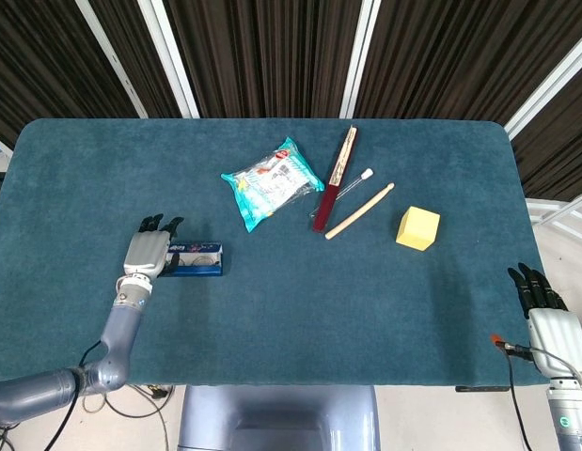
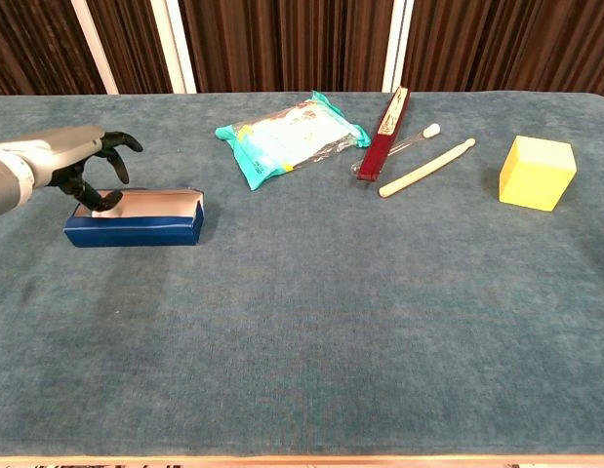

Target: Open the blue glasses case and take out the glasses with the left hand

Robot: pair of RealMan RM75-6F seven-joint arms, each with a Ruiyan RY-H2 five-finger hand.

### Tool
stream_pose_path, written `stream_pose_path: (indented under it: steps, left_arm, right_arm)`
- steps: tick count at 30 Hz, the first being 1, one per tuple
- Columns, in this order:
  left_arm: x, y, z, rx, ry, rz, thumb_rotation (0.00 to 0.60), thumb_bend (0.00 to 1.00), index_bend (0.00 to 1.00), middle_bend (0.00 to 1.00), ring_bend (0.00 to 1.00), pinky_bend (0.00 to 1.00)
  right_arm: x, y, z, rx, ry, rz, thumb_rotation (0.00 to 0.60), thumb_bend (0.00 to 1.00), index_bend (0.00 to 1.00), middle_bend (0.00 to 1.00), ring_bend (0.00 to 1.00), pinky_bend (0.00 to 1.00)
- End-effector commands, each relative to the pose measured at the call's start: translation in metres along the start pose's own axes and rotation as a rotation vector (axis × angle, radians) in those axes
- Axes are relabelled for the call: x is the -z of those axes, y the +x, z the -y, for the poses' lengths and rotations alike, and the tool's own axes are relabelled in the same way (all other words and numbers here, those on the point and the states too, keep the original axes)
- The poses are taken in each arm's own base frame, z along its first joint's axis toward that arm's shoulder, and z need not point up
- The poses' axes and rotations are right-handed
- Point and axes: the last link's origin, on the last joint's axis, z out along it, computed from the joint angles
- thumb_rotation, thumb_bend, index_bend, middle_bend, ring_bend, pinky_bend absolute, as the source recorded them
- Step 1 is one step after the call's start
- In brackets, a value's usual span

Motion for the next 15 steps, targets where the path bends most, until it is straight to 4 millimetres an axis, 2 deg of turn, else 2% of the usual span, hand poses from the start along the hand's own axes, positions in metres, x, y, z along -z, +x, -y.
stream_pose_path:
  steps: [1,9,12,15]
  left_arm:
    - [-0.017,0.002,-0.001,-0.027,0.016,-0.01,0.6,0.46,0.11,0.29,0.0,0.06]
    - [-0.041,0.014,0.003,-0.047,0.066,-0.066,0.6,0.44,0.11,0.27,0.0,0.06]
    - [-0.041,0.019,0.007,-0.038,0.074,-0.076,0.6,0.43,0.11,0.24,0.0,0.06]
    - [-0.03,0.026,0.01,-0.009,0.06,-0.089,0.6,0.4,0.11,0.21,0.0,0.06]
  right_arm:
    - [0.0,0.0,0.0,-0.001,-0.004,0.002,0.6,0.19,0.0,0.0,0.0,0.22]
    - [-0.001,0.0,-0.002,-0.003,-0.02,0.005,0.6,0.19,0.0,0.0,0.0,0.22]
    - [0.0,0.001,-0.003,-0.004,-0.021,0.003,0.6,0.19,0.0,0.0,0.0,0.22]
    - [0.001,0.002,-0.003,-0.007,-0.02,-0.001,0.6,0.19,0.0,0.0,0.0,0.22]
